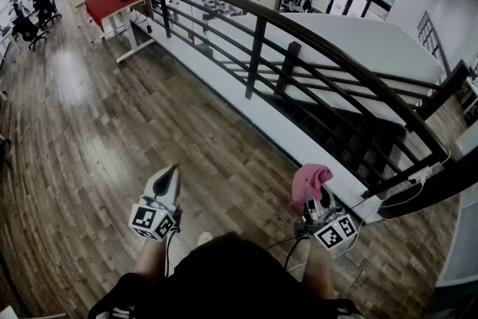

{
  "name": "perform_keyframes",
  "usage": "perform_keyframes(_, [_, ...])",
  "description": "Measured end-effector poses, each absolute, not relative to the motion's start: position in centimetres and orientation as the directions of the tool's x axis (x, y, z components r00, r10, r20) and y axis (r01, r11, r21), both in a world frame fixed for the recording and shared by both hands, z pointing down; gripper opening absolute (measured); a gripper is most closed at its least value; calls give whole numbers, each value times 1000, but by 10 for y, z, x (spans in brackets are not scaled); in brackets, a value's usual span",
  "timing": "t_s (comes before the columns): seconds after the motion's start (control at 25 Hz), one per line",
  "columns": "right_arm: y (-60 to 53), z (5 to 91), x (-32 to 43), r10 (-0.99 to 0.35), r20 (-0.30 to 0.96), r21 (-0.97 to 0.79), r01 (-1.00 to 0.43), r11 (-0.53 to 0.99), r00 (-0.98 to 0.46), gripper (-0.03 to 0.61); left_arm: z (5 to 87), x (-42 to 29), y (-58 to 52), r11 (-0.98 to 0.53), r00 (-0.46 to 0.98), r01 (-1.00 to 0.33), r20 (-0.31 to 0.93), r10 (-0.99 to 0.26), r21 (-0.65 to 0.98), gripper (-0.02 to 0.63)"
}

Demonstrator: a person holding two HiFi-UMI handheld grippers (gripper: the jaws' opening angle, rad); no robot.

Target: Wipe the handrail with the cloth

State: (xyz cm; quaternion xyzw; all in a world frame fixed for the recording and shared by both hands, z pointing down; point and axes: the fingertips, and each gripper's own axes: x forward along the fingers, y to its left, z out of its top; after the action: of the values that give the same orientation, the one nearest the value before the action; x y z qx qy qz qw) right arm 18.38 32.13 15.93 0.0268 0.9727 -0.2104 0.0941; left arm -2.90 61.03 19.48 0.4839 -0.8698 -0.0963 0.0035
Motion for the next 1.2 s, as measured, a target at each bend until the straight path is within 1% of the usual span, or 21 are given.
perform_keyframes(0.48, [353,165,160,19,-171,-408,89,909,-985,46,203,-49,637,502,-522,-844,-73,-850,187,-2])
perform_keyframes(0.8, [386,172,116,39,-140,-413,94,906,-989,46,199,-79,660,477,-496,-859,-68,-866,187,0])
perform_keyframes(1.0, [414,165,85,59,-182,-452,136,882,-982,48,205,-101,676,472,-487,-862,-43,-873,186,-2])
perform_keyframes(1.2, [410,166,63,63,-135,-460,119,880,-989,48,208,-119,672,466,-485,-857,-41,-874,219,-2])
